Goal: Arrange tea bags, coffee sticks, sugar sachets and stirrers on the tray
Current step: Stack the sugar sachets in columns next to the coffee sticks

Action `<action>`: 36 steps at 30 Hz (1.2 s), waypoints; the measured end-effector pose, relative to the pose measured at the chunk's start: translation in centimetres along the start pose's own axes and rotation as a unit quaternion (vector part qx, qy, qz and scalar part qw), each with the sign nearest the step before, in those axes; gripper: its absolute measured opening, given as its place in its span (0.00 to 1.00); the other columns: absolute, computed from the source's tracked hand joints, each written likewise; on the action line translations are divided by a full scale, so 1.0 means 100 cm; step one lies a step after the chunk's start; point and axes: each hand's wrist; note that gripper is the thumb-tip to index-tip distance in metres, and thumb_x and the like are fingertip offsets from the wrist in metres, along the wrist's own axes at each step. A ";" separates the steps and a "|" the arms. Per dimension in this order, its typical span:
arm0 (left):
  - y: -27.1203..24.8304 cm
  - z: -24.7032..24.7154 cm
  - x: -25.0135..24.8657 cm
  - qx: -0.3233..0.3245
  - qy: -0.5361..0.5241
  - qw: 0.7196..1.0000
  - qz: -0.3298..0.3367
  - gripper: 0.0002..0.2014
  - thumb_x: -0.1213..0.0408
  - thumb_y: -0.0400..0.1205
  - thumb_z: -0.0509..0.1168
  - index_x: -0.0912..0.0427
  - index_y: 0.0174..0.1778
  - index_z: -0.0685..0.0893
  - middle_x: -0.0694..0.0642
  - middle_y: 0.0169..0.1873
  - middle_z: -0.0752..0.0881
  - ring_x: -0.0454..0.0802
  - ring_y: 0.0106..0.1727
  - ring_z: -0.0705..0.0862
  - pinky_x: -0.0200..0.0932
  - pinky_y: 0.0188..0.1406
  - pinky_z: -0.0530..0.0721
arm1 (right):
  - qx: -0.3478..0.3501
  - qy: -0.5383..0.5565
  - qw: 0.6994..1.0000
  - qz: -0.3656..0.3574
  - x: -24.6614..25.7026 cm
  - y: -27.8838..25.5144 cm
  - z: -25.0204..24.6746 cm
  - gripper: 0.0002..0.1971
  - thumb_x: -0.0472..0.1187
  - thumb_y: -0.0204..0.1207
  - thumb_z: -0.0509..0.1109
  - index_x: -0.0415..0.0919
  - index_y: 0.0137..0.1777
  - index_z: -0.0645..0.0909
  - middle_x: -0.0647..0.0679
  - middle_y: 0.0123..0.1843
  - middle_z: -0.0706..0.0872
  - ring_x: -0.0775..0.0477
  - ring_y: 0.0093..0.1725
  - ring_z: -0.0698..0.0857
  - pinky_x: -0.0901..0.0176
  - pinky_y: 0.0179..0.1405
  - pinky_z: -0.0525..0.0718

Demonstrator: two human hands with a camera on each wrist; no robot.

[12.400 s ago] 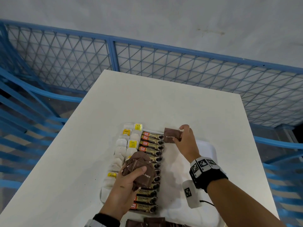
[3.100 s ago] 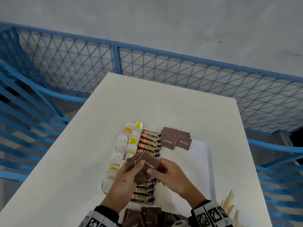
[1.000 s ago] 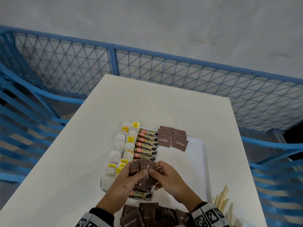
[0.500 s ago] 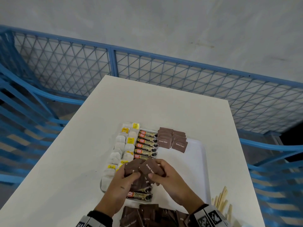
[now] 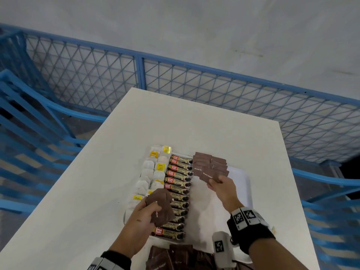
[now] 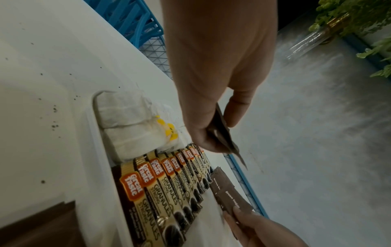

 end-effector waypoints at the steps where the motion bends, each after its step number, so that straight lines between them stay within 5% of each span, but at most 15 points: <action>1: 0.000 0.000 0.000 0.001 0.009 1.000 0.000 0.17 0.79 0.81 0.55 0.65 0.62 0.81 0.64 0.49 0.86 0.56 0.45 0.86 0.52 0.48 0.86 | -0.016 -0.024 1.000 -0.004 -0.001 0.005 0.001 0.11 0.27 0.75 0.68 0.41 0.34 0.79 0.44 0.39 0.84 0.45 0.40 0.85 0.54 0.49 0.85; 4: -0.001 0.002 -0.002 0.008 0.020 1.000 0.006 0.16 0.80 0.82 0.54 0.61 0.57 0.83 0.62 0.48 0.87 0.54 0.45 0.87 0.43 0.37 0.88 | -0.048 -0.083 0.995 -0.019 0.000 0.012 0.007 0.06 0.32 0.72 0.74 0.38 0.37 0.78 0.48 0.33 0.81 0.47 0.40 0.80 0.65 0.34 0.75; 8: -0.001 0.004 -0.003 0.017 0.003 1.000 0.011 0.16 0.80 0.82 0.55 0.62 0.60 0.81 0.61 0.52 0.86 0.54 0.52 0.85 0.37 0.35 0.88 | -0.062 -0.089 0.994 -0.025 0.001 0.016 0.015 0.09 0.34 0.69 0.77 0.37 0.46 0.80 0.48 0.39 0.82 0.50 0.42 0.79 0.73 0.33 0.72; 13: 0.002 0.003 -0.001 0.021 -0.002 1.000 0.018 0.18 0.80 0.81 0.58 0.65 0.65 0.78 0.64 0.56 0.85 0.56 0.55 0.84 0.39 0.38 0.89 | -0.067 -0.102 0.991 -0.050 -0.001 0.019 0.021 0.15 0.32 0.68 0.78 0.38 0.47 0.74 0.51 0.35 0.79 0.48 0.42 0.79 0.63 0.41 0.74; 17: 0.004 0.003 0.001 0.019 0.015 0.999 0.025 0.18 0.79 0.79 0.61 0.65 0.65 0.78 0.64 0.54 0.86 0.58 0.53 0.85 0.42 0.40 0.89 | -0.072 -0.125 0.987 -0.072 -0.001 0.020 0.022 0.19 0.32 0.67 0.78 0.38 0.49 0.69 0.49 0.34 0.78 0.46 0.39 0.78 0.67 0.32 0.72; 21: 0.005 0.005 0.000 0.007 0.033 0.999 0.042 0.20 0.80 0.77 0.63 0.66 0.65 0.78 0.61 0.50 0.87 0.54 0.50 0.86 0.46 0.46 0.89 | -0.082 -0.115 0.983 -0.116 0.000 0.014 0.026 0.18 0.34 0.68 0.78 0.39 0.49 0.70 0.44 0.40 0.79 0.42 0.44 0.79 0.60 0.41 0.73; 25: 0.006 0.007 0.001 -0.009 0.046 0.997 0.058 0.18 0.80 0.76 0.65 0.62 0.61 0.80 0.58 0.46 0.89 0.50 0.46 0.89 0.42 0.39 0.88 | 0.017 -0.132 0.978 -0.163 0.019 -0.026 0.030 0.07 0.44 0.77 0.71 0.42 0.44 0.75 0.55 0.34 0.79 0.57 0.35 0.78 0.78 0.33 0.74; 29: 0.004 0.013 0.003 -0.010 0.040 0.997 0.069 0.18 0.78 0.73 0.68 0.63 0.58 0.82 0.60 0.46 0.90 0.52 0.47 0.89 0.43 0.37 0.88 | 0.215 -0.073 0.966 -0.124 0.029 -0.072 0.031 0.19 0.61 0.73 0.62 0.43 0.40 0.75 0.54 0.30 0.77 0.58 0.29 0.74 0.72 0.30 0.72; 32: 0.003 0.015 0.004 -0.012 0.041 0.996 0.078 0.23 0.71 0.68 0.75 0.65 0.60 0.81 0.68 0.53 0.88 0.64 0.57 0.86 0.50 0.45 0.88 | 0.302 -0.025 0.947 -0.107 0.020 -0.093 0.030 0.16 0.55 0.72 0.72 0.43 0.41 0.74 0.52 0.33 0.77 0.57 0.31 0.75 0.69 0.32 0.74; 36: 0.001 0.020 0.005 -0.007 0.025 0.997 0.073 0.21 0.63 0.69 0.71 0.63 0.58 0.83 0.66 0.52 0.89 0.59 0.53 0.88 0.55 0.54 0.85 | 0.297 -0.017 0.949 -0.109 0.016 -0.104 0.029 0.11 0.42 0.74 0.73 0.40 0.41 0.73 0.50 0.33 0.78 0.60 0.29 0.76 0.71 0.30 0.74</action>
Point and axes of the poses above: each hand's wrist, its own y-axis towards the middle knuckle, its own z-axis out of the palm, x = y × z
